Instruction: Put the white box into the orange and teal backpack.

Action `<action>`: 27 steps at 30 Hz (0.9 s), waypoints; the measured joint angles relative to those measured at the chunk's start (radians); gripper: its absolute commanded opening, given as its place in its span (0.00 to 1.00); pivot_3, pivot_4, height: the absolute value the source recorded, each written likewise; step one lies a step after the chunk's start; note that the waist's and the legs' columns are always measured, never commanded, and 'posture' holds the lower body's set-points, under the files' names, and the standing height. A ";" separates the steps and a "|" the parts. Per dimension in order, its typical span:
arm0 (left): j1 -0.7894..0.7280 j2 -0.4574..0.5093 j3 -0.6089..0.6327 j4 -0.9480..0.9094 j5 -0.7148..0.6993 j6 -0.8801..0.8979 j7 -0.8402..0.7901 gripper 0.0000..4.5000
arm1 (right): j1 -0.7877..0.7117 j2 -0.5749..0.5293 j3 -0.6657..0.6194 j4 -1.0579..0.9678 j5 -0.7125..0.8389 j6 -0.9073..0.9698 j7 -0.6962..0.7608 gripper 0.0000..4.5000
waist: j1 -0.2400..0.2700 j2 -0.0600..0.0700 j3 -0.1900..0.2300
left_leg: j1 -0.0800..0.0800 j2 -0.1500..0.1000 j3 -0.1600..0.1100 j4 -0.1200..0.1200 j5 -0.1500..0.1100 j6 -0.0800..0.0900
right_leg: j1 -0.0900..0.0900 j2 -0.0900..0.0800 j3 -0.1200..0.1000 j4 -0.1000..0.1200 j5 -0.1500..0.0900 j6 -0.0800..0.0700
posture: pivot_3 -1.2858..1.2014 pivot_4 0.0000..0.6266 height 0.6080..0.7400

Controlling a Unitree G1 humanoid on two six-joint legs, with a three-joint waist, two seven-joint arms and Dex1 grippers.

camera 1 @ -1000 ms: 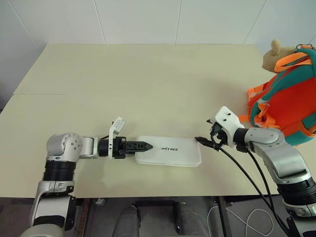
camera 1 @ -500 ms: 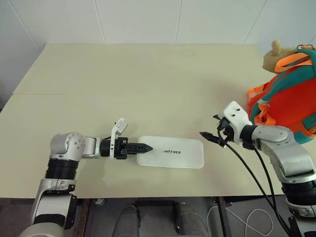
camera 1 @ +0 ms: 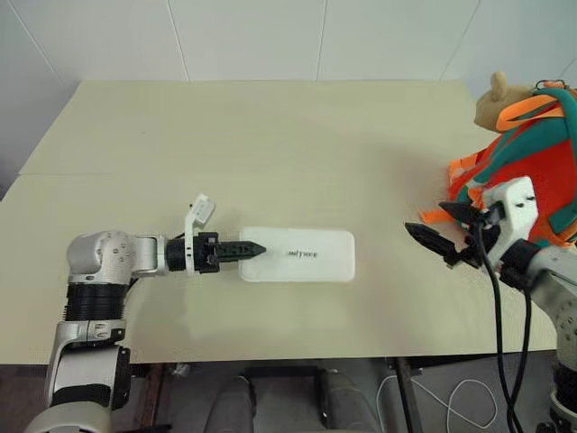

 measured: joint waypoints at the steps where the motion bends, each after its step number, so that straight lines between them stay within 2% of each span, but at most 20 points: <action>1: -0.008 -0.012 0.028 0.013 -0.007 0.002 0.011 0.28 | 0.023 -0.001 -0.030 -0.005 0.013 0.003 0.000 1.00 | 0.001 0.000 0.000 | 0.000 0.000 0.000 0.000 0.000 0.000 | 0.000 0.000 0.000 0.000 0.000 0.000 | 0.52 0.24 1.00; 5: -0.042 -0.066 0.109 0.035 -0.015 0.003 0.065 0.28 | 0.045 -0.019 -0.110 -0.001 0.010 -0.028 -0.034 1.00 | 0.001 0.000 0.000 | -0.001 0.000 0.000 0.000 0.000 0.000 | 0.000 0.000 0.000 -0.002 0.000 0.000 | 0.52 0.24 1.00; 10: -0.088 -0.116 0.141 0.072 -0.015 -0.012 0.112 0.28 | 0.015 -0.014 -0.076 0.091 -0.090 -0.144 -0.136 1.00 | -0.007 0.000 0.000 | 0.000 0.000 0.001 0.000 0.000 0.000 | 0.000 0.000 0.000 -0.002 0.000 0.001 | 0.52 0.24 1.00; 19: -0.106 -0.139 0.192 0.093 -0.017 -0.026 0.169 0.28 | -0.221 0.106 0.036 0.356 -0.206 -0.300 -0.332 1.00 | -0.014 0.000 0.000 | -0.001 0.000 0.001 -0.002 0.000 0.000 | -0.003 0.000 0.000 0.000 0.003 0.005 | 0.52 0.24 1.00; 27: -0.063 -0.151 0.240 0.022 -0.040 -0.014 0.223 0.28 | -0.479 0.131 0.099 0.751 -0.296 -0.529 -0.419 1.00 | -0.026 0.000 0.000 | -0.001 0.000 0.003 -0.003 0.000 -0.001 | -0.004 0.000 0.001 0.000 0.003 0.006 | 0.52 0.24 1.00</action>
